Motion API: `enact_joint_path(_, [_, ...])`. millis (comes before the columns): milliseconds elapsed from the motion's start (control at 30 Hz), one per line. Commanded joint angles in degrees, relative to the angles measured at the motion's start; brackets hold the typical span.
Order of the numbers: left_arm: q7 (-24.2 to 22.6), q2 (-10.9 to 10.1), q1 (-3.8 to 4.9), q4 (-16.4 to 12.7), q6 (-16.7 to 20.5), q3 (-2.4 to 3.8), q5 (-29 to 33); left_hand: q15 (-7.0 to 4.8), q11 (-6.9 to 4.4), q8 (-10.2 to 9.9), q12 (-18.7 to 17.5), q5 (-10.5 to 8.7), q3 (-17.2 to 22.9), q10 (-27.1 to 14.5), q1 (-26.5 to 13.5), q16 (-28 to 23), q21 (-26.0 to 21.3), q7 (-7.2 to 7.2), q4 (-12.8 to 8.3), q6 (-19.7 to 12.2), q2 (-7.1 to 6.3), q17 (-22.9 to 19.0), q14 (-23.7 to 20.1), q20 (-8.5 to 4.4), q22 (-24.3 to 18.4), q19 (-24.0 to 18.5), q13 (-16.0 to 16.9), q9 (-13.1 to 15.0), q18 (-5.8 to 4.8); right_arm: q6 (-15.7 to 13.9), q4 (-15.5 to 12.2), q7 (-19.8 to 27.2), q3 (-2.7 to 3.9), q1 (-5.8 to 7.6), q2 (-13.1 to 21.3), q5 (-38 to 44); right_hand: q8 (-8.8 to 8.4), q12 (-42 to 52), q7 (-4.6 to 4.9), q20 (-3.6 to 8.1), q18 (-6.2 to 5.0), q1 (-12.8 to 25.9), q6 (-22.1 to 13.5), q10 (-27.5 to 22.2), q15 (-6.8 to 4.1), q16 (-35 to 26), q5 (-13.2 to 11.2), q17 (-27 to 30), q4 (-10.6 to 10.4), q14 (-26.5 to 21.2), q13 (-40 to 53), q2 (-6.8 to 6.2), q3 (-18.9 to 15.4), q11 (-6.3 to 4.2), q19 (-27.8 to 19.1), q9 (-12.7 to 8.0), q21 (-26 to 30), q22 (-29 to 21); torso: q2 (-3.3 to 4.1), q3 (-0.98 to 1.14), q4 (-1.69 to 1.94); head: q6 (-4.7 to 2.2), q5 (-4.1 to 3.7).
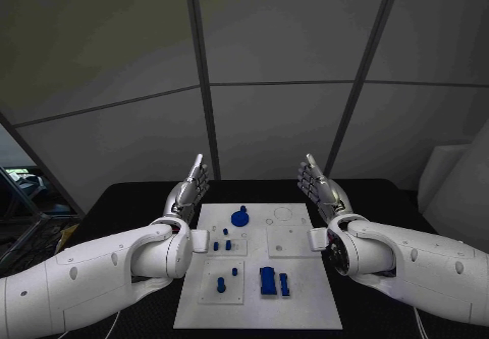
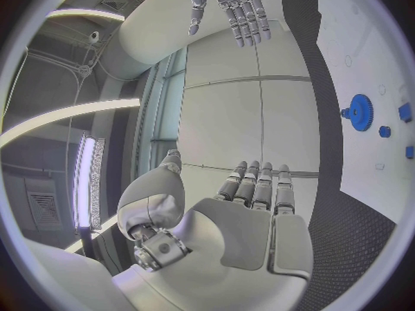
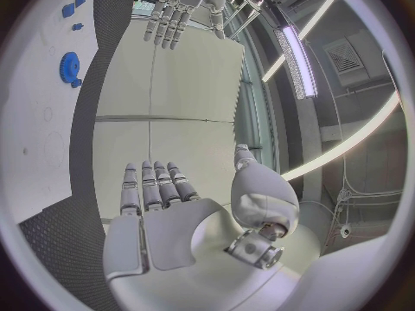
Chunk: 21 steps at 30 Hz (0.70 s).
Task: Assemble the parts on the task board
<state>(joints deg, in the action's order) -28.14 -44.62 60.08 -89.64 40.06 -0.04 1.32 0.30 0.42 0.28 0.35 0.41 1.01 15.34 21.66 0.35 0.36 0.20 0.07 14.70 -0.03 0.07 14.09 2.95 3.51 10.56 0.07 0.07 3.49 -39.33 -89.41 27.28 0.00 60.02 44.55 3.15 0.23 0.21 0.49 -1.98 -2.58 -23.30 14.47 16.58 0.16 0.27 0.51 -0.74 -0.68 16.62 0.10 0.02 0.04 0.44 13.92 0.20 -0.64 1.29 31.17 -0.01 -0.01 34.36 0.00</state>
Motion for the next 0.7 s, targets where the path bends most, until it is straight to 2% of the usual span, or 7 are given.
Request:
enact_joint_path(33, [-1.7, -0.1, 0.08, -0.3, 4.1, 0.04, -1.3, -0.30, -0.42, -0.3, -0.4, -0.41, -1.0, -4.7, -6.7, -0.3, -0.4, -0.20, -0.1, -4.5, 0.03, -0.1, -4.4, -2.95, -3.5, -3.3, -0.1, -0.1, -3.49, -4.8, -0.5, 2.5, 0.00, 0.14, 0.1, -3.2, -0.23, -0.2, -0.49, 1.98, 2.58, 7.2, -4.5, -5.1, -0.16, -0.3, -0.5, 0.7, 0.7, -5.1, -0.1, -0.02, 0.0, -0.44, -4.3, -0.2, 0.6, -1.3, 0.01, 0.01, 0.01, 0.02, 0.00])
enact_joint_path(333, [-1.7, -0.1, 0.08, -0.3, 4.1, 0.04, -1.3, -0.30, -0.42, -0.3, -0.4, -0.41, -1.0, -8.2, -11.5, -0.3, -0.4, -0.20, -0.1, -7.8, 0.03, -0.1, -7.5, -2.95, -3.5, -5.4, -0.1, -0.1, -3.49, -4.8, -0.5, 2.5, 0.00, 0.14, 0.1, -3.2, -0.23, -0.2, -0.49, 1.98, 2.58, 12.4, -7.7, -8.8, -0.16, -0.3, -0.5, 0.7, 0.7, -8.8, -0.1, -0.02, 0.0, -0.44, -7.4, -0.2, 0.6, -1.3, 0.01, 0.01, 0.01, 0.02, 0.00])
enact_joint_path(567, [-1.7, -0.1, 0.08, -0.3, 4.1, 0.04, -1.3, -0.30, -0.42, -0.3, -0.4, -0.41, -1.0, -9.9, -14.0, -0.3, -0.4, -0.20, -0.1, -9.4, 0.03, -0.1, -9.0, -2.95, -3.5, -6.5, -0.1, -0.1, -3.49, -4.8, -0.5, 2.5, 0.00, 0.14, 0.1, -3.2, -0.23, -0.2, -0.49, 1.98, 2.58, 15.0, -9.3, -10.6, -0.16, -0.3, -0.5, 0.7, 0.7, -10.7, -0.1, -0.02, 0.0, -0.44, -8.9, -0.2, 0.6, -1.3, 0.01, 0.01, 0.01, 0.02, 0.00])
enact_joint_path(600, [-1.7, -0.1, 0.08, -0.3, 4.1, 0.04, -1.3, -0.30, -0.42, -0.3, -0.4, -0.41, -1.0, -10.1, -14.2, -0.3, -0.4, -0.20, -0.1, -9.7, 0.03, -0.1, -9.3, -2.95, -3.5, -10.6, -0.1, -0.1, -3.49, -4.8, -0.5, 2.5, 0.00, 0.14, 0.1, -3.2, -0.23, -0.2, -0.49, 1.98, 2.58, 15.3, -9.4, -10.8, -0.16, -0.3, -0.5, 0.7, 0.7, -10.9, -0.1, -0.02, 0.0, -0.44, -9.1, -0.2, 0.6, -1.3, 0.01, 0.01, 0.01, 0.02, 0.00])
enact_joint_path(700, [-1.7, -0.1, 0.08, -0.3, 4.1, 0.04, -1.3, -0.30, -0.42, -0.3, -0.4, -0.41, -1.0, -10.6, -15.0, -0.3, -0.4, -0.20, -0.1, -10.1, 0.03, -0.1, -9.6, -2.95, -3.5, -10.6, -0.1, -0.1, -3.49, -4.8, -0.5, 2.5, 0.00, 0.14, 0.1, -3.2, -0.23, -0.2, -0.49, 1.98, 2.58, 16.1, -9.9, -11.4, -0.16, -0.3, -0.5, 0.7, 0.7, -11.4, -0.1, -0.02, 0.0, -0.44, -9.5, -0.2, 0.6, -1.3, 0.01, 0.01, 0.01, 0.02, 0.00])
